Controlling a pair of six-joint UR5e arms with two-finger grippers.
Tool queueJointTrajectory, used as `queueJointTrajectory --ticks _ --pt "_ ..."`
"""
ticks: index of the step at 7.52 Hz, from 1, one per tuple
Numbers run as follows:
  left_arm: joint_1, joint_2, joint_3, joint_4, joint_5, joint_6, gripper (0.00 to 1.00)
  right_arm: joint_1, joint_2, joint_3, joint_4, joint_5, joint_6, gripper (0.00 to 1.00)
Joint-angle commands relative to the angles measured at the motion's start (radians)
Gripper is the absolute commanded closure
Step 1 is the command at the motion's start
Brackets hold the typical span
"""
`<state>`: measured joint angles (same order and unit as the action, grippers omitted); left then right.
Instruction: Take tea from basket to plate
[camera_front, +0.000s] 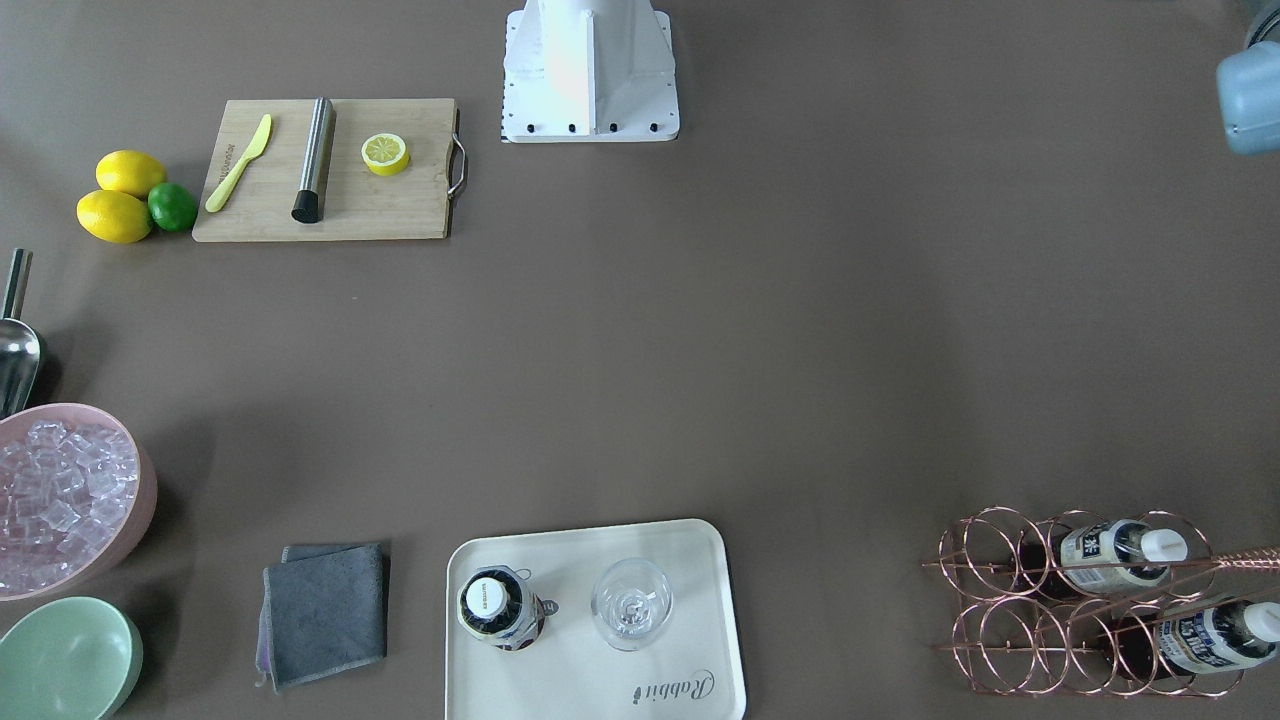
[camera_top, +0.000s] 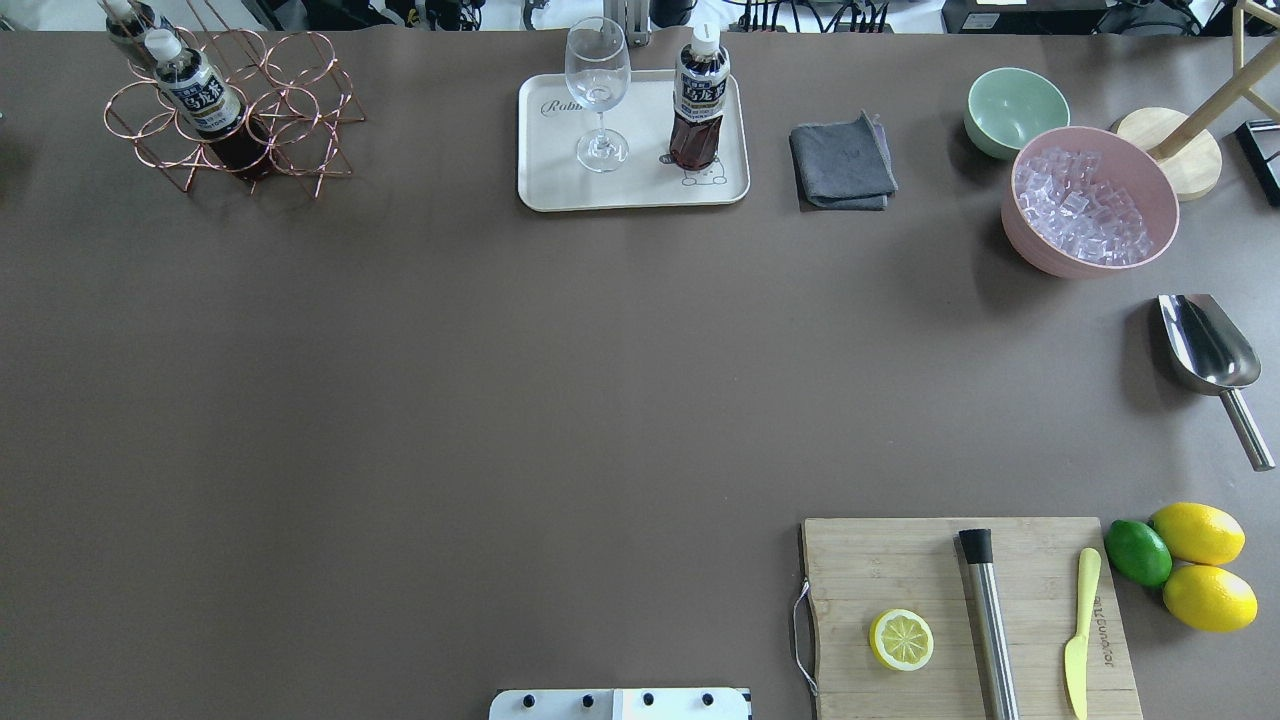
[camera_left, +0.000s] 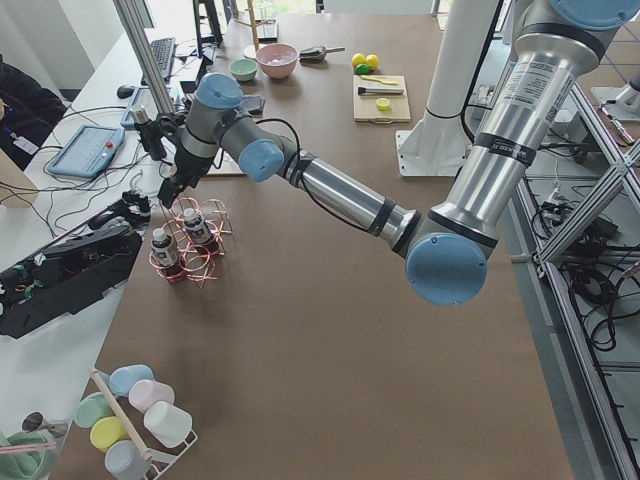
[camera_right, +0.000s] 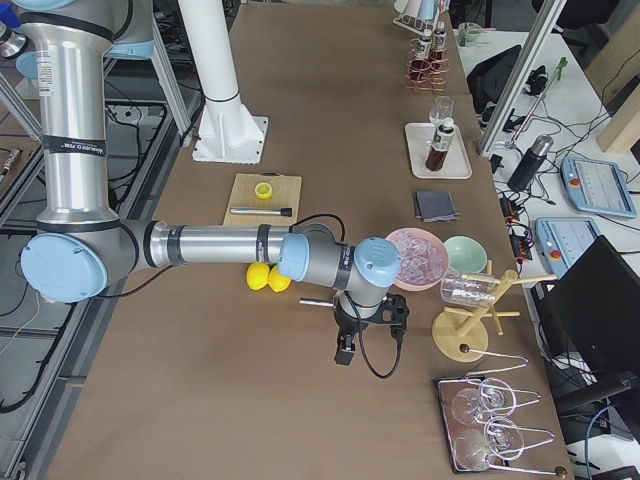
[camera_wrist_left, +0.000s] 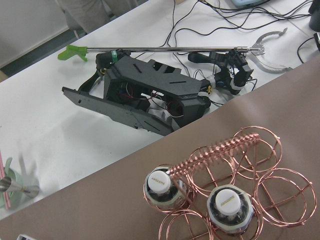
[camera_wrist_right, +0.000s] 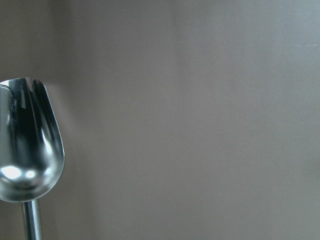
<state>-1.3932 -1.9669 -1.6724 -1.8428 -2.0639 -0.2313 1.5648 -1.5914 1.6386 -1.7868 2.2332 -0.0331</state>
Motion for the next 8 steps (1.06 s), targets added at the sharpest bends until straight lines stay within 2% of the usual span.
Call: queueJointTrajectory --ticks 1,2,3,4,6,7,8 --pt "-0.055 0.075 0.023 0.189 -0.075 -0.046 0.02 0.000 0.008 0.004 0.001 -0.001 0.001 0.01" --pt "-0.085 0.077 0.069 0.226 -0.128 -0.039 0.02 0.000 0.005 0.001 0.000 -0.003 0.001 0.01" --pt "-0.134 0.079 0.144 0.223 -0.231 -0.036 0.02 0.000 -0.001 -0.002 0.000 0.002 0.001 0.01" --pt "-0.147 0.106 0.192 0.214 -0.290 0.024 0.02 0.000 -0.002 0.001 0.000 0.003 0.001 0.01" --pt "-0.170 0.121 0.261 0.226 -0.288 0.125 0.02 0.000 0.001 0.004 0.000 0.003 0.001 0.01" --pt "-0.171 0.172 0.251 0.214 -0.292 0.127 0.02 0.000 -0.001 0.003 0.000 0.003 0.001 0.01" --pt "-0.171 0.178 0.255 0.214 -0.291 0.127 0.02 0.000 0.002 0.000 0.001 0.003 0.001 0.01"
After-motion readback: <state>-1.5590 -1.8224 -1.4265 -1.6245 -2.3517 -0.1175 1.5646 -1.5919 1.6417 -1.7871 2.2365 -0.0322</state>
